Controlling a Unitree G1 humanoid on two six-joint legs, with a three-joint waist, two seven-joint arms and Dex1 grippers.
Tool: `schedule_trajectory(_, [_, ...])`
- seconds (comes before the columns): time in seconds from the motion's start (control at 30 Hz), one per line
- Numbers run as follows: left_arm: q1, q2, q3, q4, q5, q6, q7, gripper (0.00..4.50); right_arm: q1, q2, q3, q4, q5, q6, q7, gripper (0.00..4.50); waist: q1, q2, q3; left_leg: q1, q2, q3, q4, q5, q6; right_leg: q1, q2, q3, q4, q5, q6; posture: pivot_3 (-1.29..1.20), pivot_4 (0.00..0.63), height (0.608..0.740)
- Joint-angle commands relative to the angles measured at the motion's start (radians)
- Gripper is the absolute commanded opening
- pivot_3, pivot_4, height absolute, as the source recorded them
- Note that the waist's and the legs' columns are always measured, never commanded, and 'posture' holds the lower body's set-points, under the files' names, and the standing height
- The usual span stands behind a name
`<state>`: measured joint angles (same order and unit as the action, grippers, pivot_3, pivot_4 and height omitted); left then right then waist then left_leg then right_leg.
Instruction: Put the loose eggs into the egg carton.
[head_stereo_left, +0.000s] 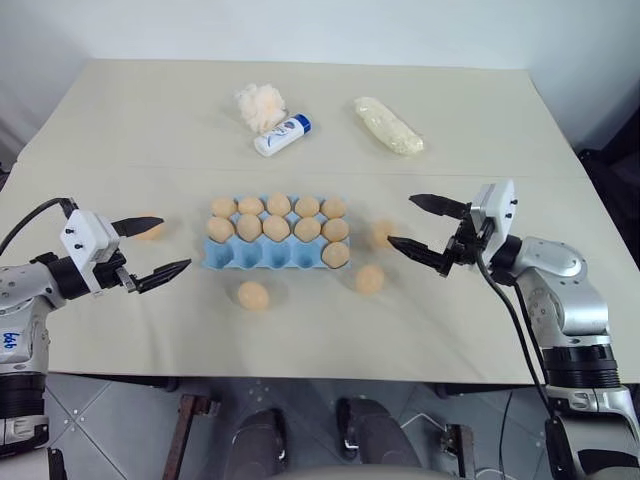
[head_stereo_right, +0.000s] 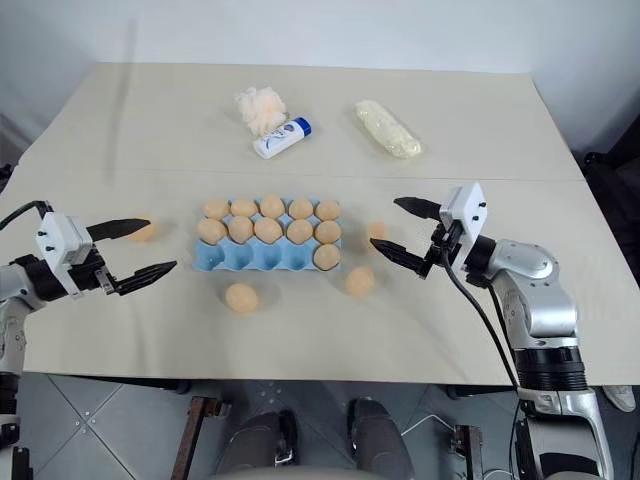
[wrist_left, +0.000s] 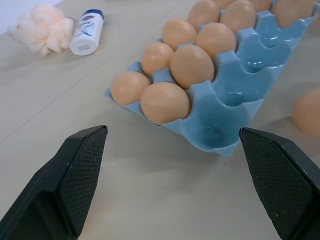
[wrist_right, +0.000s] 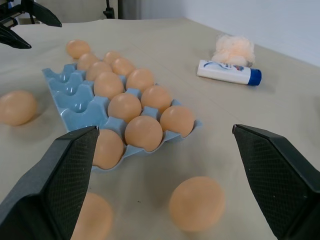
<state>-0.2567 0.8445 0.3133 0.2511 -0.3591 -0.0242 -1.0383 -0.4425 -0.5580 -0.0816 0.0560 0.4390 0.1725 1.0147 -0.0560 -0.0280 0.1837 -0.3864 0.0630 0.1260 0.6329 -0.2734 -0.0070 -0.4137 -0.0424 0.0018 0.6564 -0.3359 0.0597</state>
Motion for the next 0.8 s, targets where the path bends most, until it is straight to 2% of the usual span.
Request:
schedule_trajectory(0.03, [-0.007, 0.009, 0.016, -0.041, -0.030, 0.029, -0.007, 4.49, 0.003, 0.012, -0.017, 0.000, 0.000, -0.032, -0.014, 4.50, 0.000, 0.000, 0.000, 0.000, 0.000, 0.000, 0.000, 0.000, 0.000, 0.000, 0.000, 0.000, 0.000, 0.000, 0.000, 0.00, 0.150, 0.740])
schedule_trajectory(0.27, [0.053, -0.003, -0.072, -0.254, -0.114, 0.113, -0.136, 4.49, 0.021, -0.014, -0.075, 0.074, -0.031, -0.070, -0.062, 4.50, 0.002, 0.000, 0.000, 0.000, 0.000, 0.000, 0.001, 0.000, 0.000, 0.000, 0.000, 0.000, 0.000, 0.000, 0.000, 0.00, 0.150, 0.740])
schedule_trajectory(0.43, [0.035, -0.039, -0.130, -0.254, -0.075, 0.085, -0.132, 4.49, -0.007, -0.008, -0.045, 0.123, -0.047, -0.045, -0.056, 4.50, -0.002, 0.000, 0.000, 0.000, 0.000, 0.000, 0.002, 0.001, 0.000, 0.000, 0.000, 0.001, 0.002, 0.000, 0.000, 0.00, 0.150, 0.740])
schedule_trajectory(0.8, [0.053, -0.047, -0.139, -0.235, -0.041, 0.049, -0.116, 4.49, -0.277, 0.111, 0.114, 0.407, -0.206, 0.020, -0.117, 4.50, -0.027, 0.000, 0.000, 0.001, 0.000, 0.001, 0.004, 0.003, -0.001, 0.000, 0.001, 0.002, 0.005, 0.001, -0.001, 0.00, 0.150, 0.740])
